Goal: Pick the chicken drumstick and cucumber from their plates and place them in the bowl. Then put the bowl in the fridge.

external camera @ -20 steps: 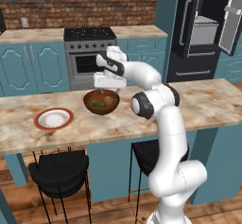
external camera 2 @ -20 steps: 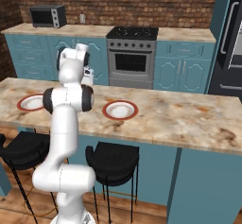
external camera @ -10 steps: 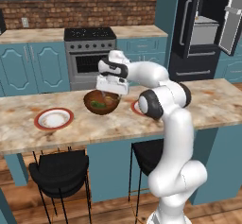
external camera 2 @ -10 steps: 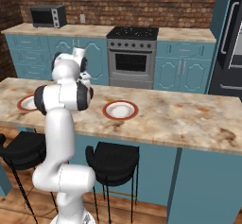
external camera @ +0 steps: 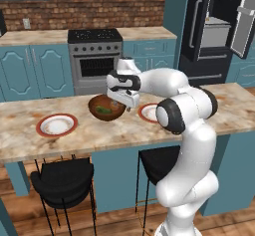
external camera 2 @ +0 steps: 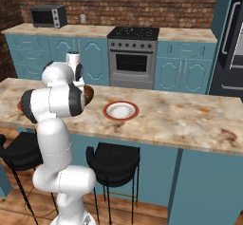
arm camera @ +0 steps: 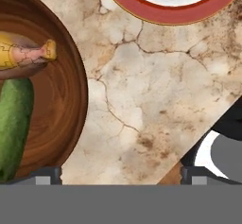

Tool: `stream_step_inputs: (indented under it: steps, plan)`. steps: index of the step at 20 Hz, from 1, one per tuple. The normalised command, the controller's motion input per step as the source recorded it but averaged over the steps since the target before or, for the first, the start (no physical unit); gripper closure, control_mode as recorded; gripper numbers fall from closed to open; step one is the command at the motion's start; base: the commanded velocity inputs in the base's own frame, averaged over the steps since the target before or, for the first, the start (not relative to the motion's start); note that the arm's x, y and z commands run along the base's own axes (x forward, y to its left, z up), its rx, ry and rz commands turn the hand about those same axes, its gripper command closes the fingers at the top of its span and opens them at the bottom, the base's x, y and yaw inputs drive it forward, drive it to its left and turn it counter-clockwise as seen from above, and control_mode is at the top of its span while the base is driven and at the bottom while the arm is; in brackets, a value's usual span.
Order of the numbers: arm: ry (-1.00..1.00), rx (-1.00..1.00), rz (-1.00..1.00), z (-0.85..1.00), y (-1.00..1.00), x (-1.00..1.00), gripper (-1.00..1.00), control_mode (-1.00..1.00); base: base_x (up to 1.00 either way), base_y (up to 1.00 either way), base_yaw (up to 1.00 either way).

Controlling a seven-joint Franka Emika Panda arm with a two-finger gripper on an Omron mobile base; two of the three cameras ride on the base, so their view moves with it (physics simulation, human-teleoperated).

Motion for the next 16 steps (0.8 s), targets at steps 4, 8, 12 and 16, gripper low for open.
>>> stream_step_inputs:
  steps: [4, 8, 12, 16]
  plan:
    - [0.0, 0.02, 0.05, 0.04, -0.06, -0.06, -1.0, -1.0, 0.0, 0.0, 0.0]
    - [-0.03, 0.01, 0.12, -0.1, 0.0, 0.01, -1.0, -1.0, 0.0, 0.0, 0.0]
    - [-0.11, 0.02, 0.13, -0.15, 0.0, 0.27, -1.0, -1.0, 0.0, 0.0, 0.0]
    - [-0.01, 0.0, 0.0, -0.24, 0.02, 0.32, -1.0, -1.0, 0.0, 0.0, 0.0]
